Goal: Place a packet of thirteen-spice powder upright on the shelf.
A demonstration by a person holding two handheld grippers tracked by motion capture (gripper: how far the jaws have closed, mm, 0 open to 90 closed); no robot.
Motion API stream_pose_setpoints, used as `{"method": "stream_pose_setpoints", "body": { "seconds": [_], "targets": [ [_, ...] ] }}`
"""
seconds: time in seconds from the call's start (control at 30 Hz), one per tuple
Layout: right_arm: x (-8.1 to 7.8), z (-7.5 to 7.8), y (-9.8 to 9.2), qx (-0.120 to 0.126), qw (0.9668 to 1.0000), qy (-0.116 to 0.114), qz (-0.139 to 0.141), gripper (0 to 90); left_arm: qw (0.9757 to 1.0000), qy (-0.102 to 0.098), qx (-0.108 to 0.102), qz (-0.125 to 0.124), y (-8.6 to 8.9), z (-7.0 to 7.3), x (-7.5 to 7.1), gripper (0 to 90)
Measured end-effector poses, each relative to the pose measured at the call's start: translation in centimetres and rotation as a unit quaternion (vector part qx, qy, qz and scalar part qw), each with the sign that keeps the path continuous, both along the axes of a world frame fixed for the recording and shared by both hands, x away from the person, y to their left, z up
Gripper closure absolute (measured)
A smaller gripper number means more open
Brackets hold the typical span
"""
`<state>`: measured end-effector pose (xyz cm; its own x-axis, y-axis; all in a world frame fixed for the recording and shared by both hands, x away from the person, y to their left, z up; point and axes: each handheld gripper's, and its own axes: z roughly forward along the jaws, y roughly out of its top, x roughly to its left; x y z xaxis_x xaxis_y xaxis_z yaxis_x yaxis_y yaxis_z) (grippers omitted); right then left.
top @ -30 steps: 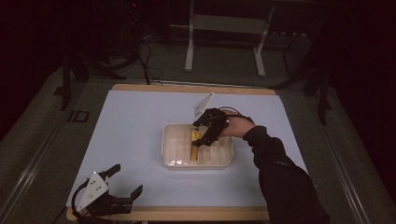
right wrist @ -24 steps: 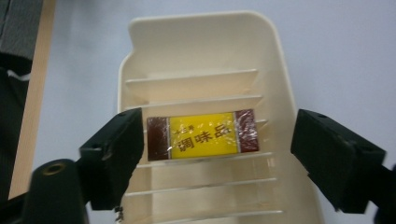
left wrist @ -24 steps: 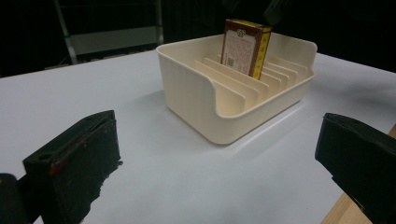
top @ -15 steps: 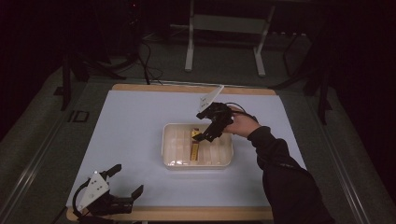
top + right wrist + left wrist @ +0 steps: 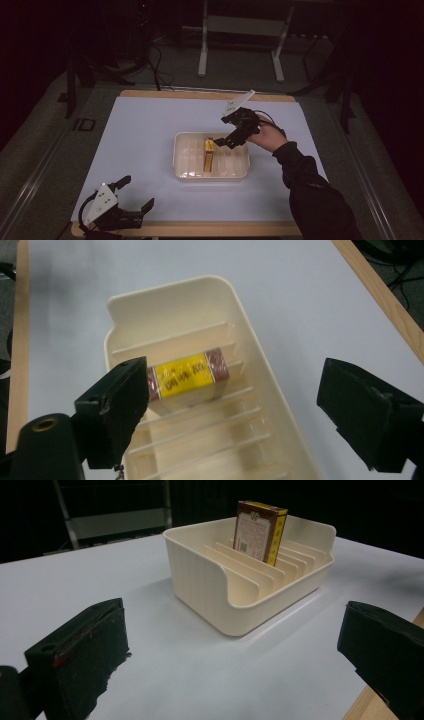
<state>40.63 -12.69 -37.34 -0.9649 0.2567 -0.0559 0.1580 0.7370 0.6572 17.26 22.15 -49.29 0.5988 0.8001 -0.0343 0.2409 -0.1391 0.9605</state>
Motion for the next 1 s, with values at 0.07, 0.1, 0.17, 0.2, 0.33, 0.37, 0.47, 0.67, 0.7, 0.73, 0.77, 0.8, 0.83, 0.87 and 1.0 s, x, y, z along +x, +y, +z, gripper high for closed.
{"method": "stream_pose_setpoints", "body": {
  "seconds": [0.07,0.1,0.17,0.2,0.33,0.37,0.47,0.67,0.7,0.73,0.77,0.8,0.83,0.87,1.0],
  "targets": [
    [-0.1,-0.1,-0.5,0.001,0.9999,-0.003,-0.012,13.3,1.0,0.0,0.0,-0.001,0.0,0.0,0.0,0.1],
    [-0.2,-0.1,-0.9,0.003,0.9999,-0.003,-0.016,13.3,1.0,0.001,0.001,-0.001,0.0,0.0,0.0,0.1],
    [-0.3,-0.2,-1.6,0.008,0.9997,-0.002,-0.025,13.4,1.0,0.001,0.001,-0.002,0.0,0.0,0.0,0.1],
    [-0.4,-0.3,-1.9,0.009,0.9996,0.001,-0.027,13.4,1.0,0.001,0.001,-0.002,-0.1,0.0,0.0,0.1],
    [-0.7,-0.6,-3.3,0.021,0.9986,0.003,-0.049,13.2,1.0,0.001,0.003,-0.003,-0.1,0.0,0.0,0.1],
    [-0.7,-0.7,-3.6,0.024,0.9982,0.003,-0.055,13.3,1.0,0.001,0.003,-0.003,-0.1,0.0,0.0,0.1],
    [-0.8,-1.0,-4.6,0.041,0.996,0.008,-0.079,13.4,1.0,0.001,0.002,-0.003,-0.1,0.0,0.0,0.1],
    [-1.4,-1.7,-6.1,0.05,0.9916,-0.009,-0.119,12.9,1.0,0.002,0.002,-0.002,-0.1,0.0,0.1,0.1],
    [-1.6,-1.9,-6.3,0.051,0.9907,-0.014,-0.125,12.8,1.0,0.002,0.002,-0.002,-0.1,0.0,0.0,0.1],
    [-1.7,-2.0,-6.5,0.053,0.9899,-0.019,-0.13,12.7,1.0,0.002,0.002,-0.002,-0.1,0.0,0.0,0.1],
    [-1.9,-2.1,-6.7,0.055,0.989,-0.019,-0.136,12.6,1.0,0.001,0.003,-0.002,-0.1,0.0,0.0,0.1],
    [-2.1,-2.1,-7.0,0.059,0.9879,-0.02,-0.142,12.6,1.0,0.001,0.003,-0.002,-0.1,0.0,0.0,0.1],
    [-2.4,-2.2,-7.3,0.065,0.9867,-0.025,-0.147,12.6,1.0,0.001,0.003,-0.002,-0.1,0.0,0.0,0.1],
    [-2.6,-2.2,-7.5,0.069,0.9863,-0.027,-0.148,12.6,1.0,0.001,0.003,-0.002,-0.1,0.0,0.0,0.1],
    [-3.5,-2.2,-8.5,0.077,0.9835,-0.036,-0.16,12.8,1.0,0.001,0.003,-0.002,-0.1,0.0,0.0,0.1]
  ]
}}
